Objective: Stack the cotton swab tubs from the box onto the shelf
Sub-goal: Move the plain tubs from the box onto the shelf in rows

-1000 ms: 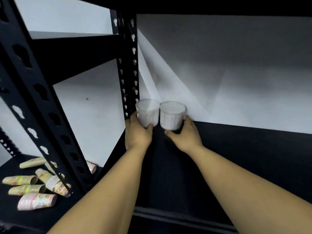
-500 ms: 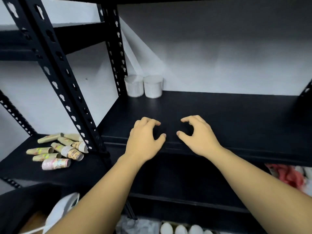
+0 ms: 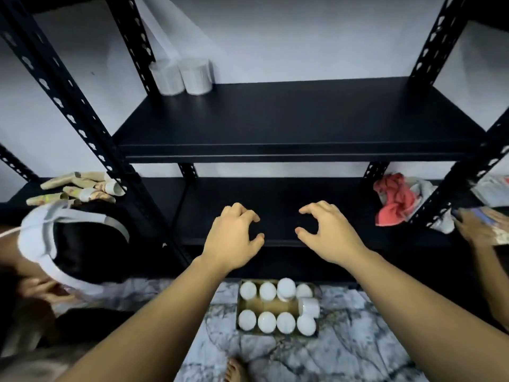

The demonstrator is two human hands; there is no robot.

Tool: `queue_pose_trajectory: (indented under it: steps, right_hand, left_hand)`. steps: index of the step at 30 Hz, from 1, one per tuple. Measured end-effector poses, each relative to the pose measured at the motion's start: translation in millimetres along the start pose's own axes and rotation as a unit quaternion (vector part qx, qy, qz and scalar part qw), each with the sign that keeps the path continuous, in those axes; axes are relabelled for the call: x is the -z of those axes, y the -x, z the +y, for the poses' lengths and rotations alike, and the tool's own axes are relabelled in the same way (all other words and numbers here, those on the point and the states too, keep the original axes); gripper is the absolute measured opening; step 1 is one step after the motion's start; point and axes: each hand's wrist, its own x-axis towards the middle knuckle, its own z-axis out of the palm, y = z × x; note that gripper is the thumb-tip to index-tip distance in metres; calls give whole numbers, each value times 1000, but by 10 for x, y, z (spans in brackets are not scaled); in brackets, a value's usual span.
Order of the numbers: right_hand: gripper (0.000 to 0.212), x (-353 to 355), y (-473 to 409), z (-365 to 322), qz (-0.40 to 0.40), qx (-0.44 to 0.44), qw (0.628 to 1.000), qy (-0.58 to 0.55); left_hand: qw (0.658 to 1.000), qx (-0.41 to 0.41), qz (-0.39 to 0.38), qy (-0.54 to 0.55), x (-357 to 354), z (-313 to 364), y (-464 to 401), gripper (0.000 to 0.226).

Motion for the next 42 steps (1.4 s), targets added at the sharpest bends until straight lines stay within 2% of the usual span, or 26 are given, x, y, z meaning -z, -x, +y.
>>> queue_pose_trajectory:
  steps: [9, 15, 18, 25, 32, 37, 42]
  right_hand:
    - [43, -557, 408, 723, -60, -87, 994, -16]
    - [37, -1239, 547, 1257, -103, -152, 983, -12]
    - [39, -1658, 624, 1560, -130, -188, 974, -14]
    - [46, -2623, 707, 2266, -130, -264, 954, -48]
    - [57, -3558, 728, 3003, -116, -335, 933, -68]
    - [67, -4105, 686, 3443, -122, -358, 924, -51]
    - [89, -4590, 551, 3800, -165, -366, 916, 19]
  left_hand:
    - [991, 26, -128, 4, -775, -38, 255, 47]
    - [977, 39, -205, 36, -1575, -272, 337, 50]
    - [968, 53, -240, 41, -2049, -399, 352, 59]
    - [962, 58, -260, 53, -3205, -732, 261, 61]
    - [958, 74, -266, 72, -4387, -1089, 256, 75]
    - [954, 78, -282, 67, -5126, -1271, 198, 81]
    - [957, 81, -273, 55, -5774, -1377, 83, 89]
